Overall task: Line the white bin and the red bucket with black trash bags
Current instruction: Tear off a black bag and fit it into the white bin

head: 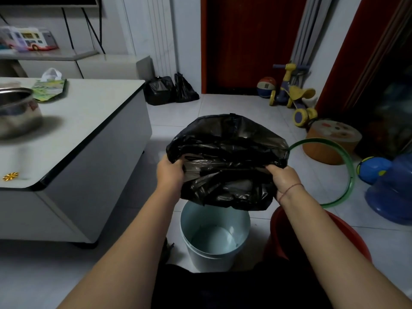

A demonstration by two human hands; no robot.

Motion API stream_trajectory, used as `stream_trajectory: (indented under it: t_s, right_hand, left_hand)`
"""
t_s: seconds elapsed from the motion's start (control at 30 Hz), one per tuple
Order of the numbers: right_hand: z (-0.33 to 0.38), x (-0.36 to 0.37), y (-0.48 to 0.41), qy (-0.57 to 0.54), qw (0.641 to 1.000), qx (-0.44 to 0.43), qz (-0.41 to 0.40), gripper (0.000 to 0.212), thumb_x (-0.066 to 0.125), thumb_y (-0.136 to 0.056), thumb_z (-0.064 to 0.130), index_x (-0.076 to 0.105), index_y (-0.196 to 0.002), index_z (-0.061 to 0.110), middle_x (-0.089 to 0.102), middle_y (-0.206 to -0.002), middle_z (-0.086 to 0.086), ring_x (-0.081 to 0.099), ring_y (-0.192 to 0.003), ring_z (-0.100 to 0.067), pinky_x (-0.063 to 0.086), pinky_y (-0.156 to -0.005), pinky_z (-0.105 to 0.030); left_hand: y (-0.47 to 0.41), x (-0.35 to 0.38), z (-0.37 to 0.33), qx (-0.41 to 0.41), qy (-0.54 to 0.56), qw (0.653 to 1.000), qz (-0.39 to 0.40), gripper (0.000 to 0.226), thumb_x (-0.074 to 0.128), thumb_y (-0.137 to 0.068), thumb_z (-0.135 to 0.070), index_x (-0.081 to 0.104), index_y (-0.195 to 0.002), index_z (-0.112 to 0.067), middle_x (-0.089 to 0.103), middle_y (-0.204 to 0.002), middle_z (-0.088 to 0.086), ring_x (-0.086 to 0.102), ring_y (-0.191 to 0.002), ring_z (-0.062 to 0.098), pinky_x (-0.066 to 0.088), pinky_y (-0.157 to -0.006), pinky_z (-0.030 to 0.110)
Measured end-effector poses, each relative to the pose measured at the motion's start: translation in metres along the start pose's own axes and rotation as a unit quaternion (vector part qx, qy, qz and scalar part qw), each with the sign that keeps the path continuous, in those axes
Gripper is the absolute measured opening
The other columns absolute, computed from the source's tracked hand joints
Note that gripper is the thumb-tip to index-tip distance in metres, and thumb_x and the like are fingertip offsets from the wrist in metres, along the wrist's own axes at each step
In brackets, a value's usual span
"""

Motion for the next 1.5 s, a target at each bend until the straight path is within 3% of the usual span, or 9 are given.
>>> stream_trajectory:
  t_s: [0.17,0.33,0.47,0.67,0.87,1.0,1.13,1.37,1.5]
  right_hand:
    - [-0.008,0.000,-0.001,0.012,0.999,0.039,0.017,0.013,0.065,-0.085,0.007,0.064,-0.095,0.000,0.067,-0.079,-0.013,0.065,-0.068,-0.024,0.055,-0.054,-0.027]
    - [-0.019,0.047,0.024,0.002,0.972,0.106,0.211,0.038,0.075,-0.070,0.025,0.070,-0.101,0.004,0.074,-0.098,-0.016,0.071,-0.089,-0.027,0.057,-0.075,-0.033]
    - [-0.022,0.059,0.030,0.044,0.970,0.091,0.223,0.031,0.077,-0.070,0.005,0.069,-0.100,0.000,0.073,-0.097,-0.019,0.073,-0.082,-0.026,0.059,-0.068,-0.031]
    - [-0.023,0.053,0.022,0.010,0.990,0.058,0.128,0.030,0.073,-0.078,0.006,0.067,-0.107,0.003,0.071,-0.102,-0.018,0.068,-0.095,-0.031,0.055,-0.083,-0.039]
    - [-0.028,0.058,0.021,0.061,0.986,0.058,0.146,0.022,0.073,-0.079,0.008,0.069,-0.101,0.004,0.073,-0.094,-0.014,0.071,-0.086,-0.028,0.056,-0.080,-0.037]
    - [-0.030,0.064,0.020,0.080,0.981,0.055,0.169,0.029,0.079,-0.074,0.017,0.070,-0.100,0.007,0.075,-0.093,-0.013,0.072,-0.086,-0.027,0.057,-0.081,-0.038]
    - [-0.023,0.056,0.011,0.050,0.989,0.035,0.131,0.031,0.082,-0.070,0.020,0.071,-0.097,0.010,0.075,-0.093,-0.010,0.072,-0.086,-0.027,0.056,-0.081,-0.038]
    - [-0.016,0.020,-0.004,0.016,0.999,0.028,0.030,0.027,0.077,-0.074,0.002,0.068,-0.099,0.005,0.070,-0.086,-0.009,0.068,-0.075,-0.022,0.056,-0.064,-0.029]
    - [-0.020,0.013,-0.005,0.036,0.999,0.038,0.000,0.034,0.078,-0.072,0.003,0.067,-0.104,0.000,0.070,-0.091,-0.016,0.068,-0.080,-0.030,0.056,-0.076,-0.037]
  left_hand:
    - [0.010,0.016,0.011,-0.063,0.018,0.992,0.107,0.020,0.070,-0.086,-0.029,0.070,-0.095,-0.011,0.074,-0.078,0.003,0.072,-0.067,0.015,0.055,-0.055,0.023]
    - [0.040,0.051,0.006,-0.082,-0.014,0.958,0.273,0.025,0.080,-0.076,-0.027,0.072,-0.092,-0.009,0.075,-0.069,-0.002,0.072,-0.063,0.009,0.051,-0.049,0.016]
    - [0.042,0.056,0.003,-0.051,-0.036,0.969,0.240,0.027,0.076,-0.077,-0.003,0.068,-0.102,-0.006,0.075,-0.074,-0.003,0.070,-0.064,0.008,0.052,-0.053,0.017]
    - [0.036,0.053,0.009,-0.096,0.011,0.979,0.179,0.031,0.076,-0.078,-0.006,0.067,-0.108,-0.006,0.073,-0.087,0.006,0.071,-0.064,0.013,0.054,-0.051,0.019]
    - [0.040,0.063,0.009,-0.108,0.035,0.972,0.204,0.046,0.077,-0.077,-0.006,0.061,-0.120,-0.005,0.072,-0.105,0.015,0.071,-0.090,0.028,0.058,-0.080,0.037]
    - [0.040,0.059,0.012,-0.125,0.029,0.972,0.195,0.033,0.075,-0.079,-0.006,0.064,-0.110,-0.001,0.071,-0.083,0.009,0.070,-0.056,0.013,0.052,-0.046,0.019]
    - [0.034,0.051,0.012,-0.133,0.029,0.979,0.154,0.025,0.070,-0.084,-0.003,0.063,-0.107,0.002,0.066,-0.077,0.009,0.064,-0.060,0.018,0.050,-0.040,0.019]
    - [0.010,0.021,0.020,-0.110,0.045,0.992,0.043,0.012,0.071,-0.080,0.002,0.065,-0.089,-0.003,0.066,-0.077,0.009,0.063,-0.064,0.020,0.049,-0.053,0.025]
    - [0.006,0.019,0.018,-0.077,0.023,0.996,0.046,0.021,0.077,-0.076,-0.003,0.067,-0.094,-0.007,0.072,-0.098,0.014,0.068,-0.083,0.027,0.055,-0.072,0.032]
Point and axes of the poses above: each hand's wrist, its own y-axis away from the middle knuckle, its own x-axis out of the palm, z = x × y, the point moved 9 cm from there along -y, towards the middle knuckle
